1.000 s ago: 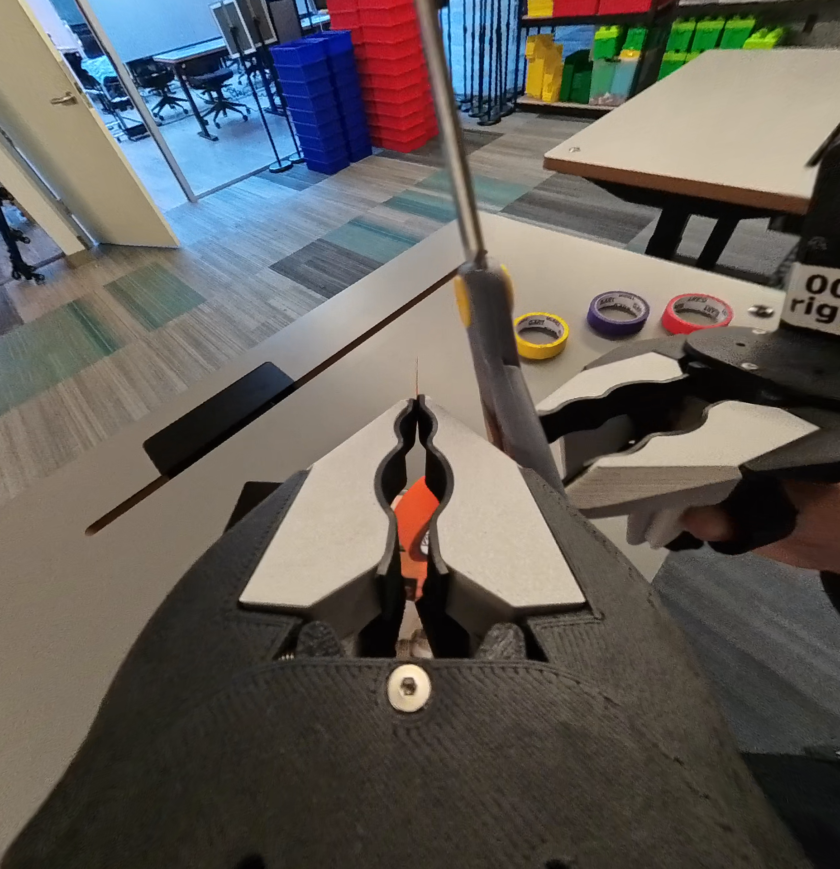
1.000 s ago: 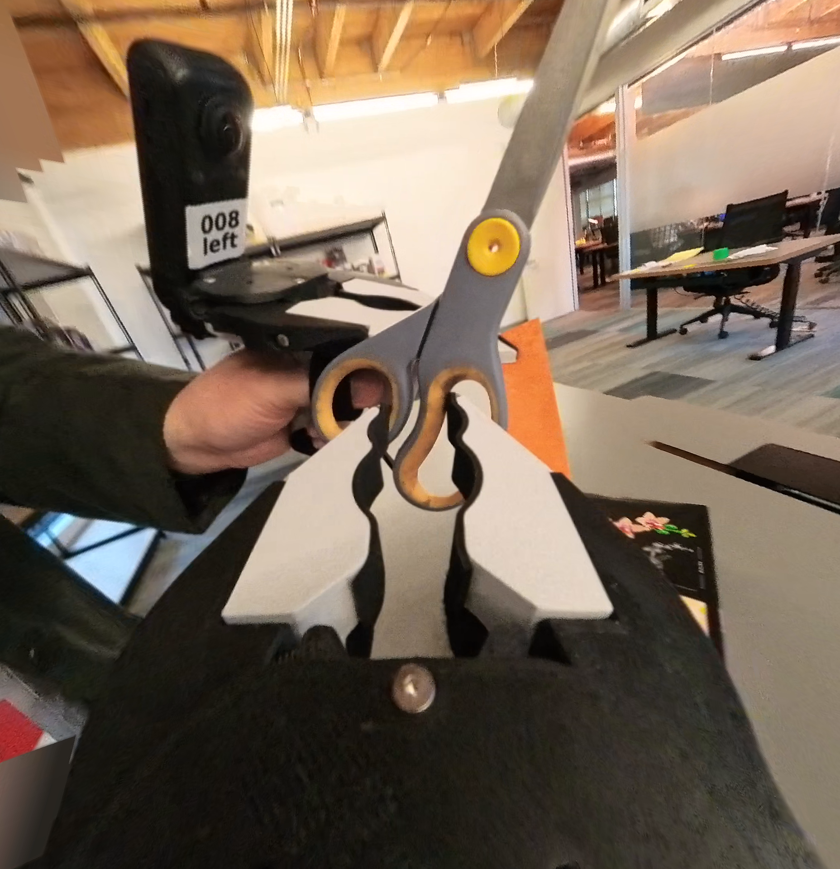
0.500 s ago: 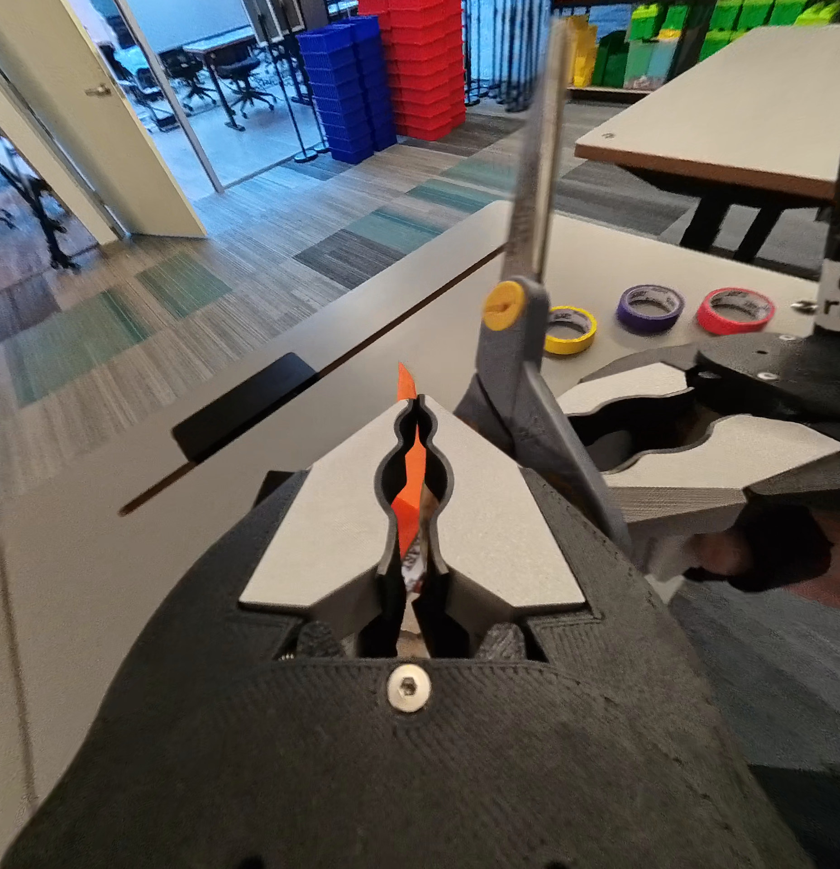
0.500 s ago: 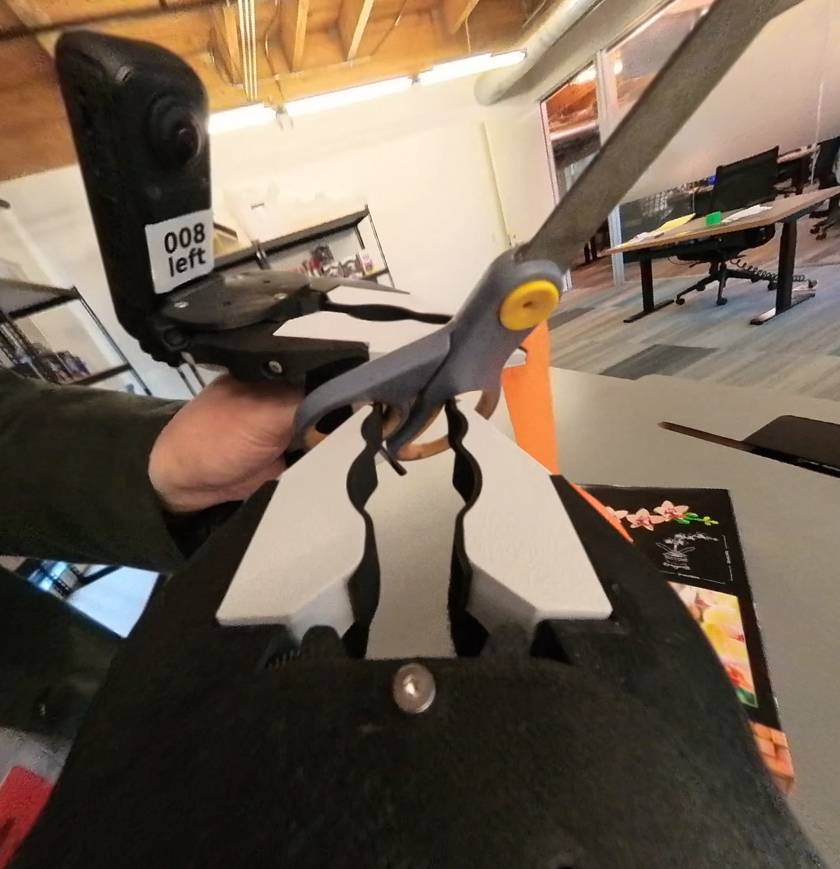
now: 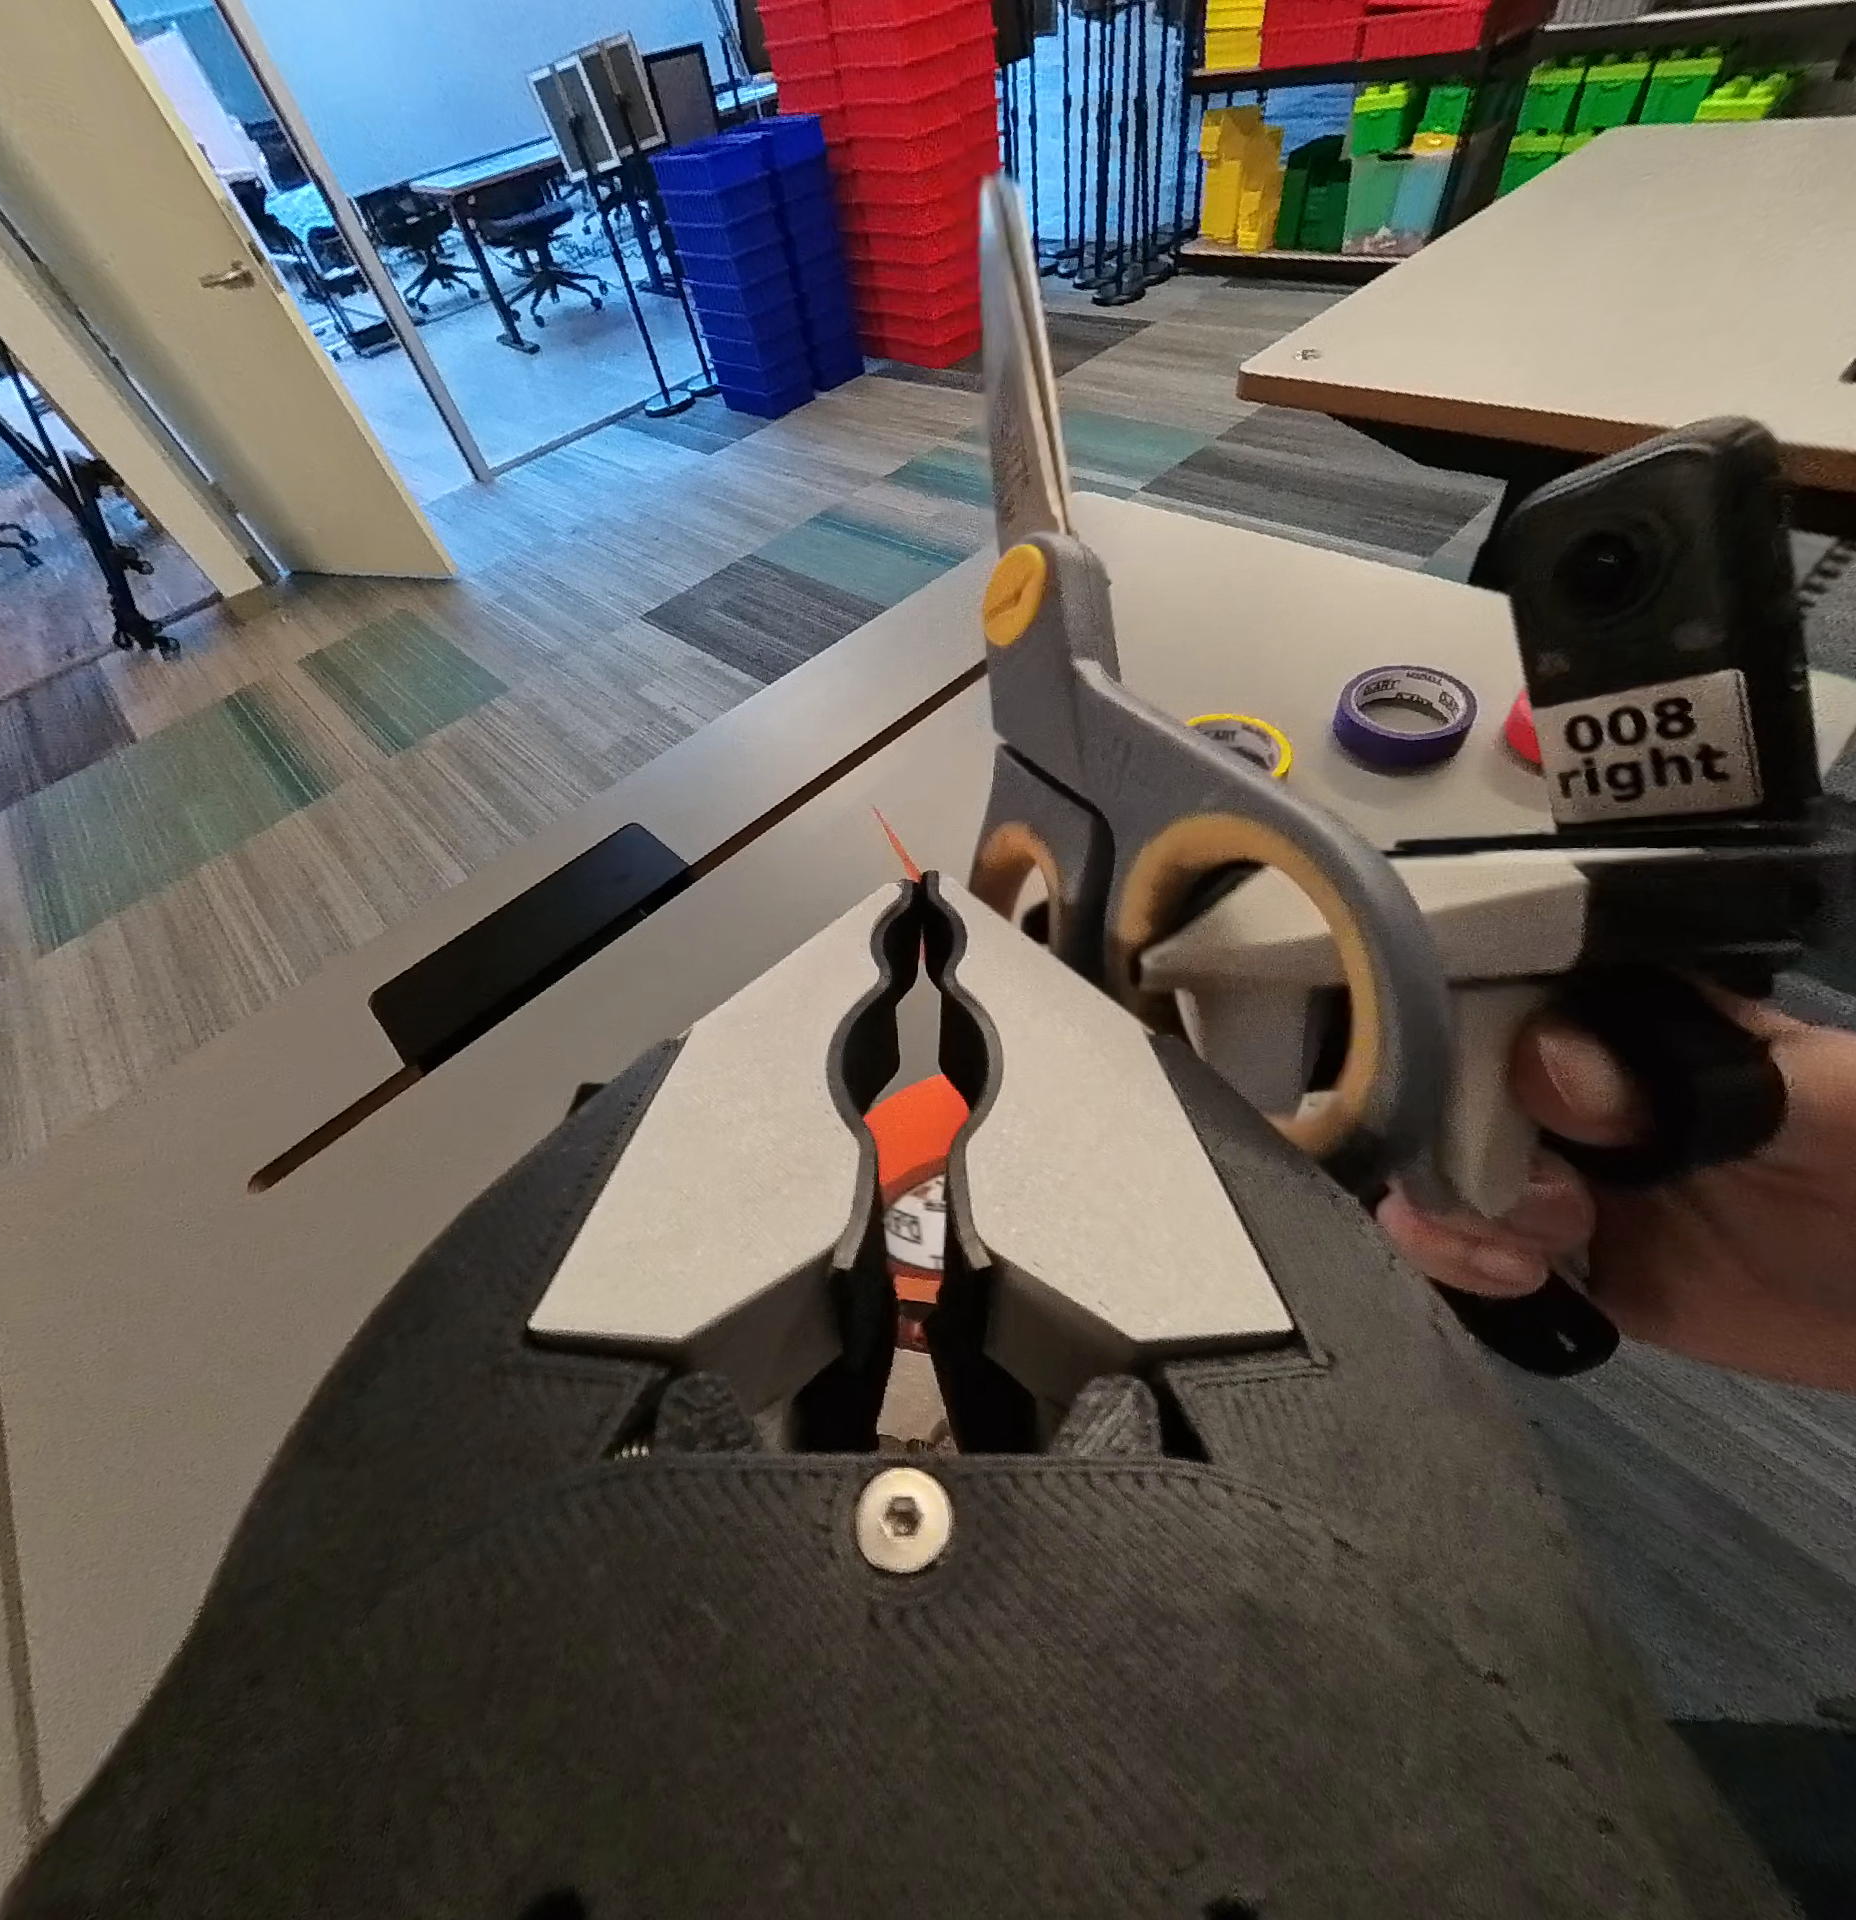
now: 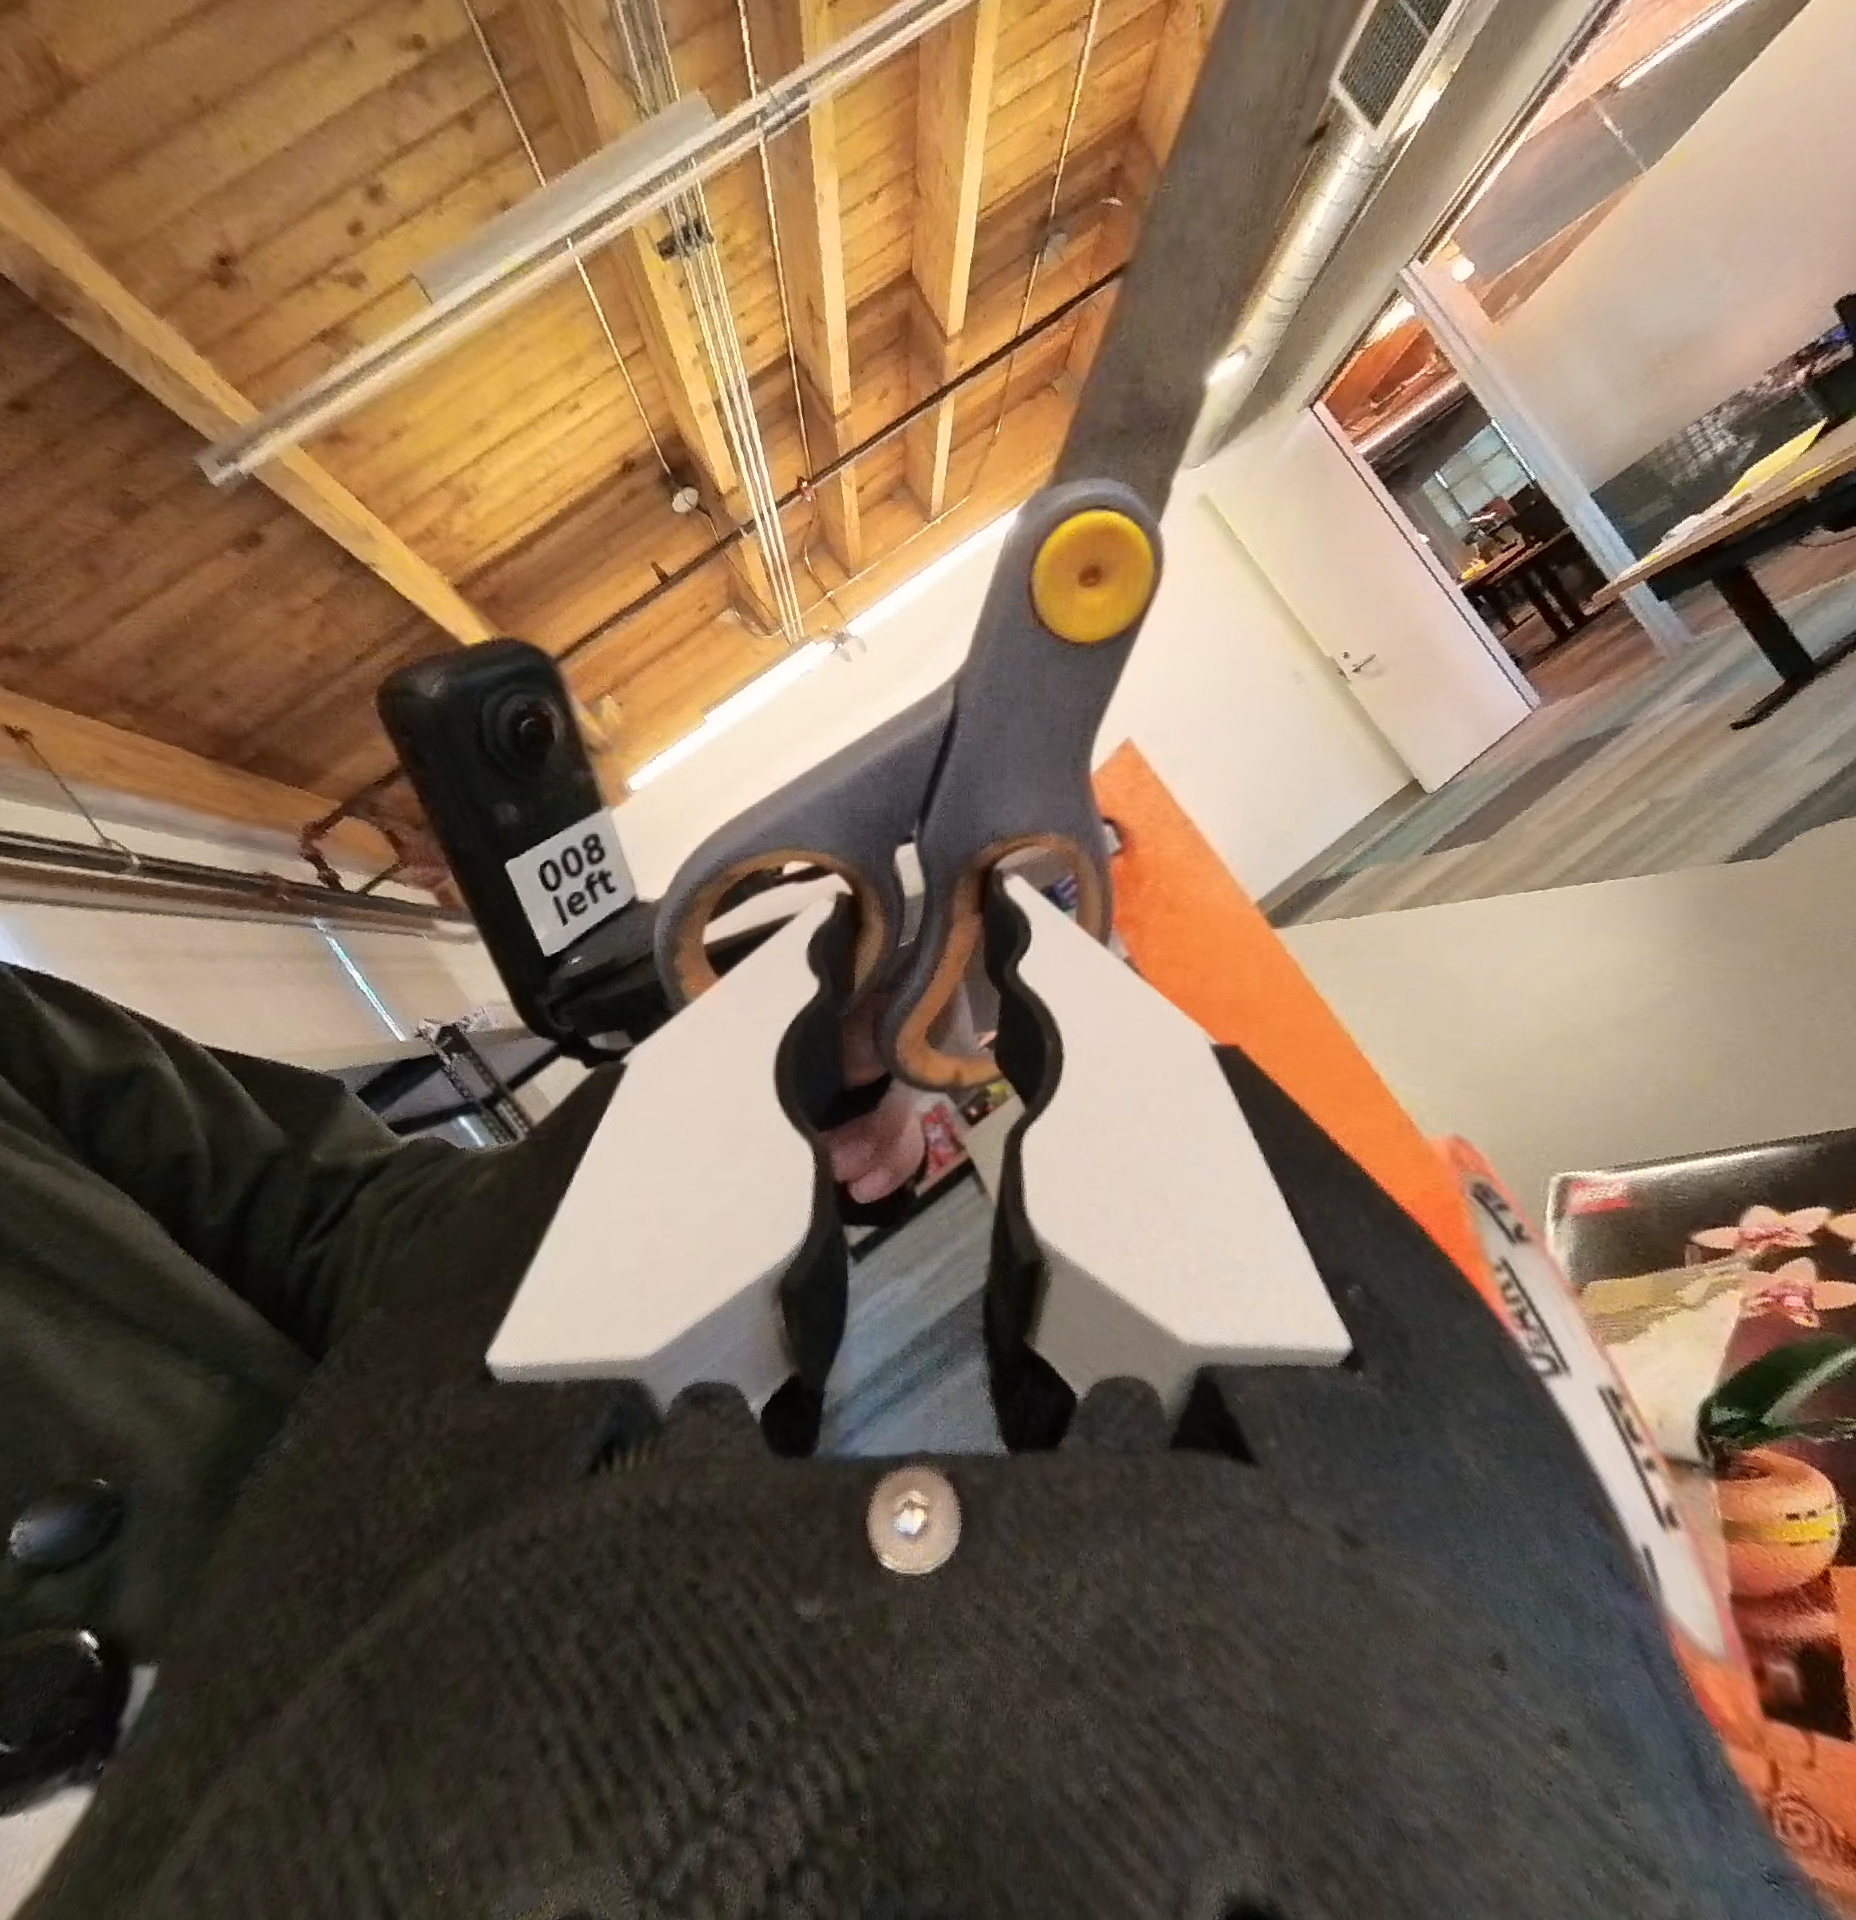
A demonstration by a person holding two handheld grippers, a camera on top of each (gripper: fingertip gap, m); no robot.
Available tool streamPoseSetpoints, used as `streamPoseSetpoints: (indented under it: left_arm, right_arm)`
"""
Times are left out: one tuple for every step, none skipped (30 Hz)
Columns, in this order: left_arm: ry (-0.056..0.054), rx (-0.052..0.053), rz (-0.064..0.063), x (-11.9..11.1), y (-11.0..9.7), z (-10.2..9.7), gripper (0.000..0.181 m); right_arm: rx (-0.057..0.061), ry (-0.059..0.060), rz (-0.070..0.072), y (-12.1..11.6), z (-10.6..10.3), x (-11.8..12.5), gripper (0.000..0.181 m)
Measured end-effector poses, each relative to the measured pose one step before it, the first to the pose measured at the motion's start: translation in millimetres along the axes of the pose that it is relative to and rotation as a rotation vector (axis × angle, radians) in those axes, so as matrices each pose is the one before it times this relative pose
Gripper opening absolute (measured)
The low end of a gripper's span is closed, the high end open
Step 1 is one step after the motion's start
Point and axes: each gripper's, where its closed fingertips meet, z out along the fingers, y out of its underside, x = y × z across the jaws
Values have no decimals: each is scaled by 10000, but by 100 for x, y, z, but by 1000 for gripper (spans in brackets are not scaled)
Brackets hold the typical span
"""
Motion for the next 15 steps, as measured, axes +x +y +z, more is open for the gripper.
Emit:
streamPoseSetpoints:
  left_arm:
    - [47, -43, 206, 223, 47, -16, 0]
    - [6, -96, 251, 193, 112, 14, 0]
    - [-3, -84, 246, 164, 112, 20, 0]
    - [26, -99, 207, 150, 116, 26, 0]
    - [-6, -108, 184, 115, 154, 26, 0]
    - [-1, -78, 169, 103, 113, 26, 0]
    - [17, -95, 148, 118, 131, 35, 0]
    - [40, -105, 140, 161, 133, 45, 0]
    - [46, -94, 148, 192, 110, 41, 0]
    - [23, -67, 156, 204, 77, 50, 0]
    - [15, -65, 169, 208, 71, 55, 0]
    - [-2, -61, 171, 201, 55, 51, 0]
    - [6, -46, 184, 226, 42, 61, 0]
    - [19, -56, 199, 259, 76, 75, 0]
    - [-95, -91, 210, 106, 134, 46, 0]
  right_arm:
    - [72, 79, 176, -203, -221, 357, 23]
    - [46, 45, 158, -147, -222, 317, 23]
    - [-28, -12, 91, -26, -203, 194, 23]
    - [-50, 51, 35, 44, -154, 197, 24]
    - [-27, 78, -29, 13, -121, 165, 23]
    - [14, 51, -63, -57, -100, 81, 23]
    - [25, 27, -34, -101, -89, 59, 23]
    - [47, 24, -14, -146, -85, 79, 23]
    - [77, -16, 32, -183, -71, 45, 23]
    - [67, -46, 97, -148, -54, 42, 23]
    - [63, -9, 93, -89, -25, 96, 24]
    - [5, -27, 60, 27, 34, 16, 24]
    - [-59, -59, 41, 116, 70, -53, 24]
    - [-115, -33, -2, 177, 107, -41, 24]
    - [-166, 28, -75, 242, 107, 1, 24]
